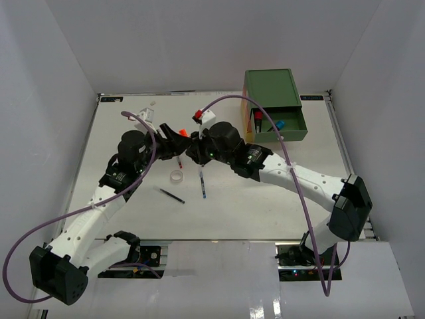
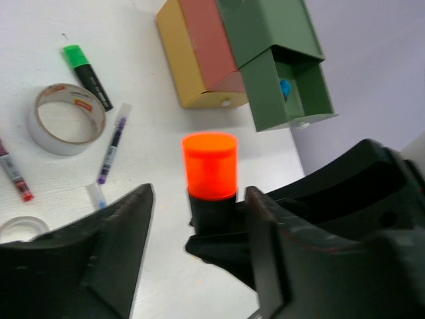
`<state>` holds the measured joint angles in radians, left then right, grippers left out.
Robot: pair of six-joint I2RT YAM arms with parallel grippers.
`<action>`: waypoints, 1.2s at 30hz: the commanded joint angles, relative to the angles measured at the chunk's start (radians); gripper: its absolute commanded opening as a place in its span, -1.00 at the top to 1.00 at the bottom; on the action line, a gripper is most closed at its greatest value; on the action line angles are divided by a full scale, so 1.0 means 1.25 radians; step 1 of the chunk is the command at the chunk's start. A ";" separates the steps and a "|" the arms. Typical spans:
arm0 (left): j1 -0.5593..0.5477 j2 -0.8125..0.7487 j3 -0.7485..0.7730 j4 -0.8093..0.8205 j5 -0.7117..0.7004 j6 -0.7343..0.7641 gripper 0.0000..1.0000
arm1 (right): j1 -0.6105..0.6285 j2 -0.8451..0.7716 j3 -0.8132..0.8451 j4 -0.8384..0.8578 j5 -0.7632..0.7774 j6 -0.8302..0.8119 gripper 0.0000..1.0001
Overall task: Sort the stationery into containers
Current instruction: Place the pen in the drawer.
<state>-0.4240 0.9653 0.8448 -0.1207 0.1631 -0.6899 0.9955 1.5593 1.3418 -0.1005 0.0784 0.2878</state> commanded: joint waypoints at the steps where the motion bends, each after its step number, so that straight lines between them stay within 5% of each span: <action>1: -0.003 0.012 0.036 -0.037 -0.048 0.023 -0.43 | -0.007 -0.045 -0.025 0.045 0.087 0.026 0.85; 7: -0.002 0.050 0.130 -0.112 -0.174 0.067 -0.93 | -0.064 -0.113 -0.099 -0.002 0.170 0.110 0.85; 20: 0.046 0.127 0.045 -0.142 -0.369 0.197 -0.96 | -0.374 -0.310 -0.158 -0.080 0.267 0.279 0.85; 36: 0.053 0.158 0.016 -0.140 -0.350 0.217 -0.96 | -0.514 -0.207 -0.153 -0.083 0.233 0.396 0.46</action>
<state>-0.3630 1.1954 0.8738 -0.3069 -0.2588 -0.4335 0.3588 1.2827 1.1473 -0.2283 0.3691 0.7456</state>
